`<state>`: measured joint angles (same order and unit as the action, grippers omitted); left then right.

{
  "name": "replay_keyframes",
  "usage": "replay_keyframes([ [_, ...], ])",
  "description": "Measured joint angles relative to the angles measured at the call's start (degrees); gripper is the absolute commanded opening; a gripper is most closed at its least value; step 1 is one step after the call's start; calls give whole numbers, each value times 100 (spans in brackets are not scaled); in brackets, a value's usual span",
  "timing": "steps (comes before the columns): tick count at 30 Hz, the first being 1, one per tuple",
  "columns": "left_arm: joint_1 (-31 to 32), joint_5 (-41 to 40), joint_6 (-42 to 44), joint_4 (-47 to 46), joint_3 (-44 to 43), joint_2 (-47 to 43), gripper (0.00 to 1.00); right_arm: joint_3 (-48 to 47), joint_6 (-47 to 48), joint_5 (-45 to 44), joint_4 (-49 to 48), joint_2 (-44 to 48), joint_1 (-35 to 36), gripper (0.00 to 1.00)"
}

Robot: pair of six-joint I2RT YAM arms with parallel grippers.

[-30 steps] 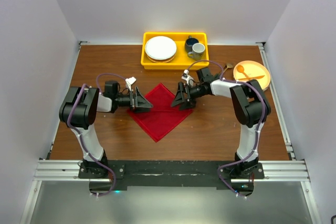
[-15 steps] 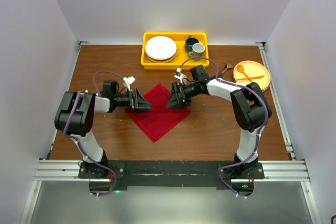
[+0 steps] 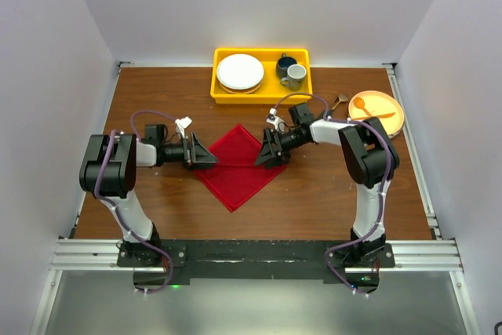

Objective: Fold the napkin into a case and place the utensils inside
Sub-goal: Smooth out the upper triangle-folded napkin at the center of the board, then pick up the upper triangle-folded napkin from the center of the board.

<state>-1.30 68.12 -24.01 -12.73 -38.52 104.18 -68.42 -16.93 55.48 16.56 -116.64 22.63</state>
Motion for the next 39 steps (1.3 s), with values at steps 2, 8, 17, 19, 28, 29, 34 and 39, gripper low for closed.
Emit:
replay_keyframes([
  [2,-70,199,-33,-28,-44,120,90,72,-7,68,-52,0,-20,74],
  [8,-133,463,7,-76,-70,221,89,442,-116,387,-378,46,-63,72],
  [17,-96,-151,1652,2065,-1464,293,82,1141,-227,560,-205,643,501,68],
  [19,-42,-328,2083,2461,-1923,273,74,999,-122,577,138,776,601,65],
  [28,553,-1121,2983,2868,-2756,13,49,-693,264,83,608,966,111,48],
  [29,638,-1246,3075,2879,-2756,13,47,-743,304,-35,647,966,46,47],
  [34,1019,-1775,3331,2914,-2756,13,36,-774,409,-533,839,793,-61,43],
  [39,1185,-2249,3709,3082,-2758,68,29,-680,461,-844,984,588,-24,40],
])
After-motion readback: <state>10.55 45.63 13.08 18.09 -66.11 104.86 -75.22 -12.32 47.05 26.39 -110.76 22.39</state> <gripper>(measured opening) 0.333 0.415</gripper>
